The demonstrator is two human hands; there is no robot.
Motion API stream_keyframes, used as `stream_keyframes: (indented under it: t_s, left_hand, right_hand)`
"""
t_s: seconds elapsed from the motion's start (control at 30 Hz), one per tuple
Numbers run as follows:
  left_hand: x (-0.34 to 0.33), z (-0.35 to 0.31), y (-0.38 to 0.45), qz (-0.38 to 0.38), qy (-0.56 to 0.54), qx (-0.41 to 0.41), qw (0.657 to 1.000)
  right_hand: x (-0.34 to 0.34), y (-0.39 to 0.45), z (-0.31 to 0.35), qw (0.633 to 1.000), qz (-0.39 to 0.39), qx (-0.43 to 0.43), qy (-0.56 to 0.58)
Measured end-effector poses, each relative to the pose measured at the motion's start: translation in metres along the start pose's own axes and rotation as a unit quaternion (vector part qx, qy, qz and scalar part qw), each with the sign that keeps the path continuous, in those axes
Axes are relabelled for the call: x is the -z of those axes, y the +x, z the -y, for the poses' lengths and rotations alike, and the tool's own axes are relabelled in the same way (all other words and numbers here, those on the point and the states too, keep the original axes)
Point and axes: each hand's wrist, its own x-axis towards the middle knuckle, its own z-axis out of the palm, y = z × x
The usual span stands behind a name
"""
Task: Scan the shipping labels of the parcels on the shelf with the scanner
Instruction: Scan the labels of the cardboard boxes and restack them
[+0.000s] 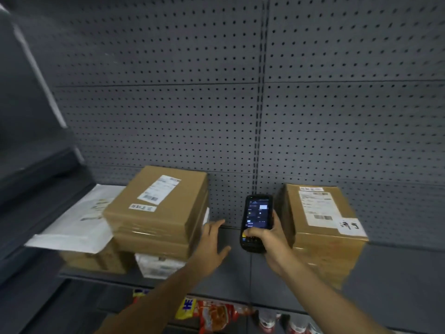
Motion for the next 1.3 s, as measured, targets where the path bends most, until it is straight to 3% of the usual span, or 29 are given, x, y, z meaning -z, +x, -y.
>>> stream_keyframes:
  t_s: [0.17,0.33,0.6,0.73,0.8,0.9,1.0,1.13,1.3]
  left_hand:
    - [0.052,0.034,-0.015,0.008,0.030,-0.045,0.999]
    - [0.102,0.049,-0.024,0.043,0.066,-0.117,0.990]
    - [0.179,0.097,-0.032,-0.099,0.094,-0.199,0.971]
    - [0.204,0.126,-0.026,-0.159,0.163,-0.168,0.959]
    - [0.215,0.137,-0.020,-0.154,0.166,-0.112,0.968]
    - [0.226,0.148,-0.016,-0.113,0.083,0.019,0.990]
    - [0.231,0.157,-0.017,-0.039,-0.041,0.088,0.995]
    - [0.231,0.171,-0.016,-0.055,-0.125,0.040,0.990]
    - [0.224,0.169,-0.023,-0.104,-0.092,0.024,0.990]
  right_hand:
    - [-0.065,0.004,-0.011,0.999,0.020,-0.027,0.028]
    - [-0.131,0.008,-0.024,0.994,-0.016,-0.029,0.104]
    - [-0.178,-0.001,-0.041,0.987,-0.078,-0.026,0.141]
    - [-0.187,-0.008,-0.043,0.984,-0.109,-0.033,0.137]
    - [-0.189,-0.009,-0.040,0.984,-0.116,-0.031,0.130]
    - [-0.189,-0.009,-0.035,0.986,-0.121,-0.036,0.105]
    - [-0.189,-0.009,-0.036,0.987,-0.132,-0.049,0.077]
    - [-0.187,-0.009,-0.032,0.988,-0.128,-0.056,0.062]
    - [-0.182,-0.014,-0.028,0.990,-0.125,-0.050,0.050]
